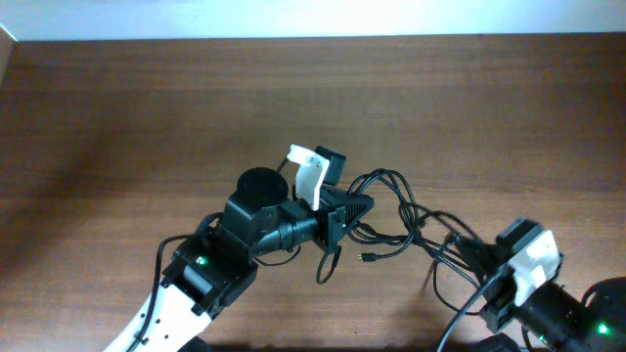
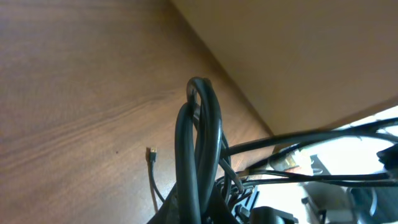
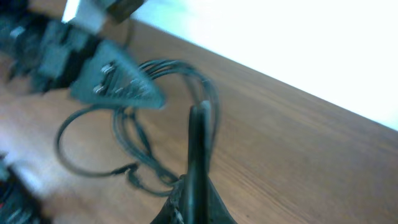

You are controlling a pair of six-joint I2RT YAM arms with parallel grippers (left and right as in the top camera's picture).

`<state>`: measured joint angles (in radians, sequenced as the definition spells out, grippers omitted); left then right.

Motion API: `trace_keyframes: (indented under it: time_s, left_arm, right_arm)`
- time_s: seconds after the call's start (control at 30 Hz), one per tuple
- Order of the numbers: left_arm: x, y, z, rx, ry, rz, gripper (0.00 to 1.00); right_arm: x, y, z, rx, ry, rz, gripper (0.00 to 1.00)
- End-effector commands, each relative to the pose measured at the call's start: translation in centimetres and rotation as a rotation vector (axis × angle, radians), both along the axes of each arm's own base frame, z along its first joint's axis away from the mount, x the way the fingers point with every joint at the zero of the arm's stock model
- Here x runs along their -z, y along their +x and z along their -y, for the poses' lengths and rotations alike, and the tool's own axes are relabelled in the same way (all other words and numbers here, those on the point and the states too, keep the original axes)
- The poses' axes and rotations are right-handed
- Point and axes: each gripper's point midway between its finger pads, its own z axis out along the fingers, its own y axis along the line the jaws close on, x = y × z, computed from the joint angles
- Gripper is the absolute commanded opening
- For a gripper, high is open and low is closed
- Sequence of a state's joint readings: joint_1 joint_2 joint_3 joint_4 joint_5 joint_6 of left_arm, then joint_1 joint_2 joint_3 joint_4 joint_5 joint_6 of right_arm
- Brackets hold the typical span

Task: Untangle cables

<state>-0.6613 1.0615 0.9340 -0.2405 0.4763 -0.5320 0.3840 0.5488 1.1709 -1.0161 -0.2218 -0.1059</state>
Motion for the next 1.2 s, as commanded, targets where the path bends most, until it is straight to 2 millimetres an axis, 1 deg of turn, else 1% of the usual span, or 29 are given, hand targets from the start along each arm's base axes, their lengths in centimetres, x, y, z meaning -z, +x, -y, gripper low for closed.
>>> trace_keyframes:
  time_s: [0.0, 0.03, 0.1, 0.13, 0.17, 0.27, 0.4, 0.47, 0.53, 0.63, 0.73, 0.87, 0.93, 0.97, 1.0, 1.03, 1.07, 1.1, 1.13, 1.17]
  left_arm:
    - [0.5, 1.4, -1.4, -0.155, -0.009, -0.111, 0.00]
    - [1.1, 1.6, -1.9, -0.199, -0.001, -0.157, 0.00]
    - [3.2, 2.1, -3.4, -0.355, 0.001, -0.329, 0.00]
    - [3.3, 2.1, -3.5, -0.374, -0.006, -0.352, 0.00]
    - [3.3, 2.2, -3.5, -0.387, -0.023, -0.378, 0.00]
    - [3.2, 2.2, -3.5, -0.397, -0.036, -0.395, 0.00]
    - [3.3, 2.8, -4.0, -0.507, -0.119, -0.517, 0.00]
    - [3.3, 3.1, -4.3, -0.563, -0.160, -0.571, 0.00]
    - [3.3, 3.3, -4.5, -0.600, -0.197, -0.613, 0.00]
    - [3.2, 4.0, -5.1, -0.682, -0.257, -0.667, 0.00]
    - [3.2, 4.1, -5.3, -0.707, -0.275, -0.682, 0.00]
    - [3.3, 4.1, -5.2, -0.706, -0.274, -0.682, 0.00]
    - [3.2, 4.1, -5.2, -0.689, -0.249, -0.644, 0.00]
    - [2.8, 4.3, -5.1, -0.662, -0.233, -0.591, 0.00]
    - [1.3, 4.6, -4.4, -0.577, -0.211, -0.453, 0.00]
    - [-1.1, 4.4, -3.1, -0.438, -0.203, -0.283, 0.00]
    - [-3.8, 3.6, -1.7, -0.290, -0.213, -0.109, 0.00]
    - [-5.6, 2.9, -1.1, -0.211, -0.226, 0.005, 0.00]
    - [-6.1, 2.8, -1.1, -0.194, -0.219, 0.053, 0.00]
    - [-6.3, 2.7, -1.1, -0.184, -0.205, 0.097, 0.00]
  right_arm:
    - [0.0, 1.6, 2.5, 0.232, 0.104, -0.063, 0.04]
    - [-0.1, 1.8, 2.9, 0.274, 0.129, -0.075, 0.04]
    - [-0.2, 2.4, 4.4, 0.400, 0.194, -0.091, 0.04]
    - [-0.2, 2.5, 4.9, 0.439, 0.212, -0.098, 0.04]
    - [0.2, 2.6, 5.9, 0.519, 0.244, -0.123, 0.04]
    - [1.6, 2.3, 7.8, 0.666, 0.298, -0.191, 0.04]
    - [2.8, 1.7, 8.1, 0.714, 0.338, -0.258, 0.04]
    - [3.2, 1.5, 8.5, 0.755, 0.352, -0.278, 0.04]
    - [3.9, 1.1, 9.4, 0.822, 0.372, -0.304, 0.04]
    - [5.5, 0.0, 10.7, 0.971, 0.468, -0.388, 0.04]
    - [5.7, -0.1, 10.7, 1.006, 0.522, -0.413, 0.04]
    - [5.7, -0.1, 10.7, 1.011, 0.535, -0.417, 0.04]
    - [5.9, -0.2, 10.6, 1.008, 0.531, -0.426, 0.04]
    - [6.0, -0.3, 10.7, 1.010, 0.527, -0.429, 0.04]
    - [6.2, -0.4, 10.7, 1.014, 0.519, -0.436, 0.04]
    - [6.3, -0.6, 10.8, 1.016, 0.511, -0.442, 0.04]
    - [6.6, -0.8, 10.9, 1.020, 0.494, -0.451, 0.09]
    - [6.8, -0.8, 10.9, 1.010, 0.464, -0.449, 0.15]
    - [7.0, -0.8, 10.9, 1.002, 0.442, -0.447, 0.24]
    - [7.2, -0.8, 10.9, 0.995, 0.421, -0.446, 0.46]
